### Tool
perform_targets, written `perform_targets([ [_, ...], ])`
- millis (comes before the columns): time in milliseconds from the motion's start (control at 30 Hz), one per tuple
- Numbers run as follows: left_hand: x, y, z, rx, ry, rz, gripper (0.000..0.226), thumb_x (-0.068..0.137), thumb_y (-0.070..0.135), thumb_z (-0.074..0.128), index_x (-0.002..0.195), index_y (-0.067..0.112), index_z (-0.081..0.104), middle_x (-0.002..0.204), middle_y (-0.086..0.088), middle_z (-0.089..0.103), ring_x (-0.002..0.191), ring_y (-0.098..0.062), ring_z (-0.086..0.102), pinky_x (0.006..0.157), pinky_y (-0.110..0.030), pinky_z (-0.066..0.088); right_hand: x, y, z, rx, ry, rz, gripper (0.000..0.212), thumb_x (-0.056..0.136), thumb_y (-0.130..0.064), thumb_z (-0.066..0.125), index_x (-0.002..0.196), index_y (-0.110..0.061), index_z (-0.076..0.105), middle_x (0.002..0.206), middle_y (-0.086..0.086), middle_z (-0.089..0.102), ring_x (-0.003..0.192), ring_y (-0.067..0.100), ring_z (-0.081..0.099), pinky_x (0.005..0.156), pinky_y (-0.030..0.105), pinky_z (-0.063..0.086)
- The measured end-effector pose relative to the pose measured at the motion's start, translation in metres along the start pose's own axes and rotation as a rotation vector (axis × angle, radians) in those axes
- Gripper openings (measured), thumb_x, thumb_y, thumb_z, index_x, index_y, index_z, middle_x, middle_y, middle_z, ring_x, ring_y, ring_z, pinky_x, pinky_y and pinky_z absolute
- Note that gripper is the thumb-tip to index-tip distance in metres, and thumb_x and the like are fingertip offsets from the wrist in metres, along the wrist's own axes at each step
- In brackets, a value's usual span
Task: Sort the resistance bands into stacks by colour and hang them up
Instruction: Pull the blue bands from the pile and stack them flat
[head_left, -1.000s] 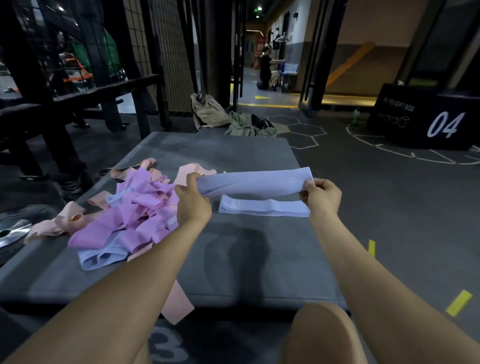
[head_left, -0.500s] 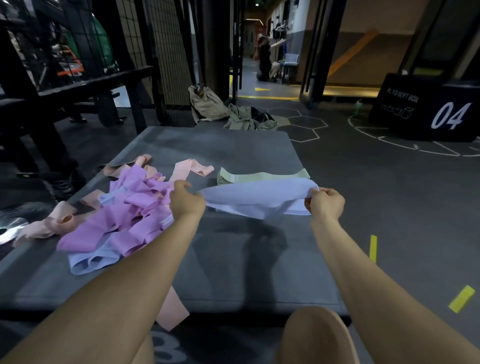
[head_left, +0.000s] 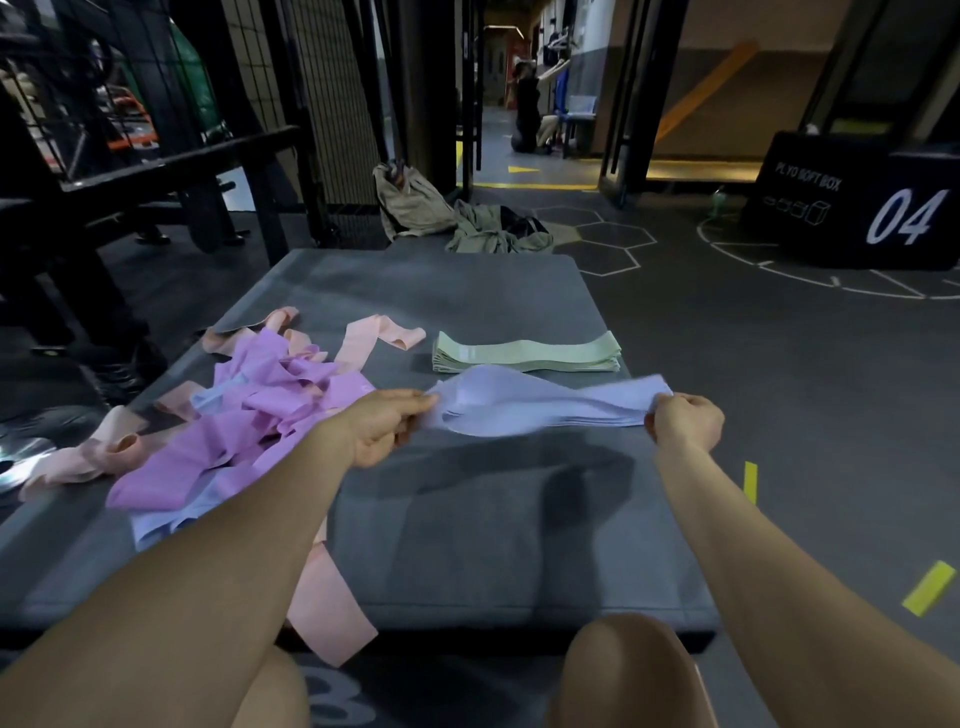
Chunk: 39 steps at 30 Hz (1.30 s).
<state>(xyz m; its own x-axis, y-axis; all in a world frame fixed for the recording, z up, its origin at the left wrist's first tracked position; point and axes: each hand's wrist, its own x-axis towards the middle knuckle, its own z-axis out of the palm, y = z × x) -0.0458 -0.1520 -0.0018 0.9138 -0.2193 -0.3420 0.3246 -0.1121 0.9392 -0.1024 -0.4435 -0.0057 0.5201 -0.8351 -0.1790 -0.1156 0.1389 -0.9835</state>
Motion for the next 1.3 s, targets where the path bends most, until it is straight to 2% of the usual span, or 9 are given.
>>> perform_targets([
  [100, 0.005, 0.003, 0.001, 0.054, 0.019, -0.066, 0.012, 0.087, 0.025, 0.059, 0.077, 0.021, 0.062, 0.068, 0.003, 0.055, 0.062, -0.008, 0.042, 0.059, -0.022, 0.030, 0.000, 0.005, 0.002, -0.031, -0.009, 0.002, 0.020, 0.075, 0.000, 0.047, 0.088, -0.008, 0.061, 0.083, 0.014, 0.061, 0.071, 0.026, 0.056, 0.065, 0.030, 0.044],
  [233, 0.010, 0.002, 0.007, 0.019, 0.041, -0.078, 0.008, 0.089, 0.018, 0.056, 0.082, 0.019, 0.058, 0.082, -0.002, 0.058, 0.074, -0.014, 0.054, 0.062, -0.025, 0.047, -0.001, 0.008, 0.002, -0.035, -0.043, 0.016, 0.018, 0.077, 0.002, 0.046, 0.086, -0.008, 0.058, 0.069, 0.006, 0.056, 0.060, 0.021, 0.052, 0.067, 0.031, 0.048],
  [467, 0.026, 0.009, 0.014, 0.277, 0.102, 0.115, 0.026, 0.084, -0.010, 0.054, 0.080, 0.015, 0.053, 0.080, -0.005, 0.049, 0.071, -0.014, 0.042, 0.060, -0.019, 0.032, 0.013, 0.007, -0.003, -0.105, -0.125, -0.002, 0.021, 0.076, 0.005, 0.043, 0.081, -0.006, 0.061, 0.062, 0.007, 0.053, 0.051, 0.018, 0.046, 0.052, 0.025, 0.039],
  [700, 0.064, 0.030, 0.025, 0.175, 0.239, 0.204, 0.036, 0.080, -0.020, 0.054, 0.074, 0.015, 0.049, 0.099, -0.011, 0.054, 0.095, -0.020, 0.048, 0.071, -0.021, 0.043, 0.055, -0.001, 0.005, -0.190, -0.118, -0.072, 0.017, 0.076, 0.001, 0.052, 0.075, -0.013, 0.061, 0.063, 0.007, 0.058, 0.065, 0.025, 0.056, 0.078, 0.043, 0.054],
  [800, 0.083, 0.028, 0.030, 0.181, 0.355, 0.227, 0.037, 0.077, -0.019, 0.059, 0.072, 0.017, 0.048, 0.088, -0.008, 0.057, 0.092, -0.021, 0.051, 0.077, -0.025, 0.044, 0.068, 0.000, 0.013, -0.263, -0.128, -0.112, 0.011, 0.081, -0.001, 0.057, 0.080, -0.011, 0.061, 0.074, 0.008, 0.060, 0.078, 0.028, 0.060, 0.082, 0.044, 0.055],
  [900, 0.095, 0.023, 0.033, 0.181, 0.395, 0.244, 0.039, 0.077, -0.019, 0.060, 0.070, 0.017, 0.045, 0.072, 0.001, 0.051, 0.087, -0.020, 0.050, 0.055, -0.005, 0.043, 0.075, 0.005, 0.020, -0.344, -0.131, -0.152, 0.010, 0.084, -0.003, 0.057, 0.090, -0.009, 0.062, 0.087, 0.008, 0.060, 0.087, 0.025, 0.058, 0.080, 0.038, 0.051],
  [967, 0.102, 0.020, 0.034, 0.219, 0.420, 0.260, 0.041, 0.077, -0.018, 0.060, 0.069, 0.018, 0.043, 0.070, 0.003, 0.049, 0.086, -0.019, 0.049, 0.049, -0.001, 0.039, 0.075, 0.009, 0.023, -0.389, -0.119, -0.189, 0.012, 0.084, -0.003, 0.055, 0.093, -0.008, 0.062, 0.088, 0.007, 0.060, 0.086, 0.023, 0.055, 0.074, 0.031, 0.044],
  [1167, 0.118, 0.006, 0.030, 0.297, 0.467, 0.275, 0.043, 0.076, -0.016, 0.063, 0.067, 0.020, 0.042, 0.067, 0.006, 0.048, 0.086, -0.017, 0.051, 0.057, -0.012, 0.040, 0.076, 0.021, 0.024, -0.486, -0.103, -0.261, 0.018, 0.084, -0.002, 0.052, 0.097, -0.003, 0.063, 0.089, 0.009, 0.061, 0.080, 0.022, 0.053, 0.069, 0.025, 0.038],
  [1300, 0.124, -0.001, 0.028, 0.345, 0.453, 0.282, 0.042, 0.075, -0.016, 0.062, 0.067, 0.020, 0.042, 0.066, 0.004, 0.048, 0.083, -0.017, 0.052, 0.058, -0.008, 0.037, 0.075, 0.021, 0.024, -0.532, -0.112, -0.296, 0.018, 0.084, -0.001, 0.051, 0.098, -0.003, 0.063, 0.092, 0.009, 0.061, 0.081, 0.020, 0.051, 0.070, 0.024, 0.037],
])
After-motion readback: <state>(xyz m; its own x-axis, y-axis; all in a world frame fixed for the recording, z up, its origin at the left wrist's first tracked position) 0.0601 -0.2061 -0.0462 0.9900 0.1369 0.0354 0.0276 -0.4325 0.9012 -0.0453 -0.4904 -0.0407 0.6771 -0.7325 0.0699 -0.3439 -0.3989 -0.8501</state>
